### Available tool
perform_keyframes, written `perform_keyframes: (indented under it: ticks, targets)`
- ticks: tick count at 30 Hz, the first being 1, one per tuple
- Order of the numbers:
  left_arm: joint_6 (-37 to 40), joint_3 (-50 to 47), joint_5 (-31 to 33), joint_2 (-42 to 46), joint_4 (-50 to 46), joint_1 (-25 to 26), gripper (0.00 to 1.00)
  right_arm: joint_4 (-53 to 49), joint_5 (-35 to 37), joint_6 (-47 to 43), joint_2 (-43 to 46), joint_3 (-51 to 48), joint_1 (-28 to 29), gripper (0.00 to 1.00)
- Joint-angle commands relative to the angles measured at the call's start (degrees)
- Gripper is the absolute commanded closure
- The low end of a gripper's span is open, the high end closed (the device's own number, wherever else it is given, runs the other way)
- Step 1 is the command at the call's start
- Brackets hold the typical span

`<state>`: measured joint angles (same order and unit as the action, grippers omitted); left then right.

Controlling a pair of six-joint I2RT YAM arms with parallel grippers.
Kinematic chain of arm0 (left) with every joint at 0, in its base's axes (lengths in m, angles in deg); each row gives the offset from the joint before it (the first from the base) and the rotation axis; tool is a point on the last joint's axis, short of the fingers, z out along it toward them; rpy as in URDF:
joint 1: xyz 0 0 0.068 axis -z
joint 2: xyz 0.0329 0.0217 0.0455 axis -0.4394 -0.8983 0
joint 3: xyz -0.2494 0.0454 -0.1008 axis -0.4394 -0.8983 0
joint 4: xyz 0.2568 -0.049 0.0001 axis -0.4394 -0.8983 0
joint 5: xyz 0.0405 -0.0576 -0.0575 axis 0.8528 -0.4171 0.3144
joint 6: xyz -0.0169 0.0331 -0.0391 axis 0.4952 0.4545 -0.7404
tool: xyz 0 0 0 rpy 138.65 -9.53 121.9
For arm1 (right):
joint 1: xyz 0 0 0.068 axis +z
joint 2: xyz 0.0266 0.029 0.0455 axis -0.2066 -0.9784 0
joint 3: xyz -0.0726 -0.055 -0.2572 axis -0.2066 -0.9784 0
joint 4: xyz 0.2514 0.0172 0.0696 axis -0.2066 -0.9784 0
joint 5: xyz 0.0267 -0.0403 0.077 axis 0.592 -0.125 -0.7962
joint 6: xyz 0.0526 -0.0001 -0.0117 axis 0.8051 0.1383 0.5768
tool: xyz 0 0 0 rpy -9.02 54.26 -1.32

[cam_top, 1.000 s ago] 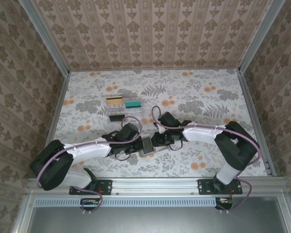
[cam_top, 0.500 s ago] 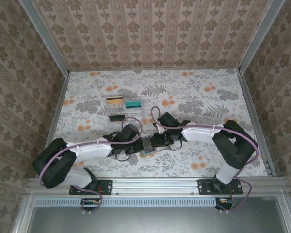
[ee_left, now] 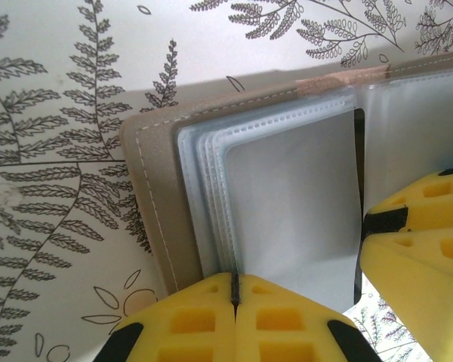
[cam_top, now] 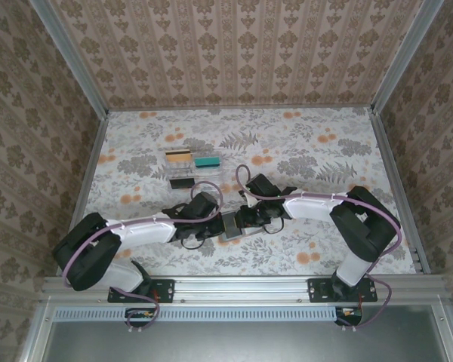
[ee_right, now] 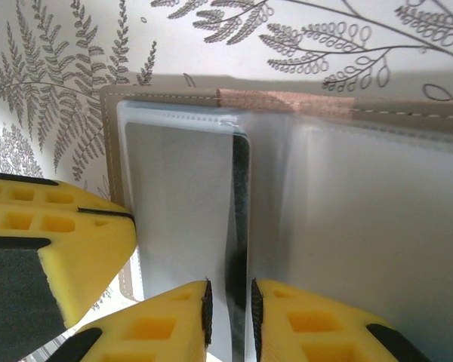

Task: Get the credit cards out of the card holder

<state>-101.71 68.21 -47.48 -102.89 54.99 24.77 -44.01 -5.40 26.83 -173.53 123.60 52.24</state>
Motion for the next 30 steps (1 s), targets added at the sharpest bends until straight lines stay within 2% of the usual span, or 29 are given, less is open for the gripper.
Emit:
perform_keyframes:
  ticks: [1, 11, 16, 19, 30]
  targets:
    - [-0.1, 0.9, 0.4, -1.5, -3.6, 0.6, 1.0, 0.5, 0.0, 0.8, 1.3, -1.3, -0.7, 0.76]
    - [0.3, 1.8, 0.1, -2.3, -4.0, 1.0, 1.0, 4.0, -3.7, 2.3, -0.1, -2.5, -1.2, 0.8]
    - [0.3, 1.8, 0.2, -2.3, -4.0, 1.0, 1.0, 4.6, -4.2, 2.6, 0.3, -3.2, -1.9, 0.9]
    - [0.2, 1.8, 0.2, -2.3, -4.2, 1.1, 1.0, 4.1, -3.7, 2.5, 0.7, -3.6, -2.3, 1.0]
    - [-0.1, 1.5, 0.7, -2.2, -5.4, 1.0, 1.0, 3.7, -3.1, 2.3, 2.5, -5.7, -4.8, 1.0]
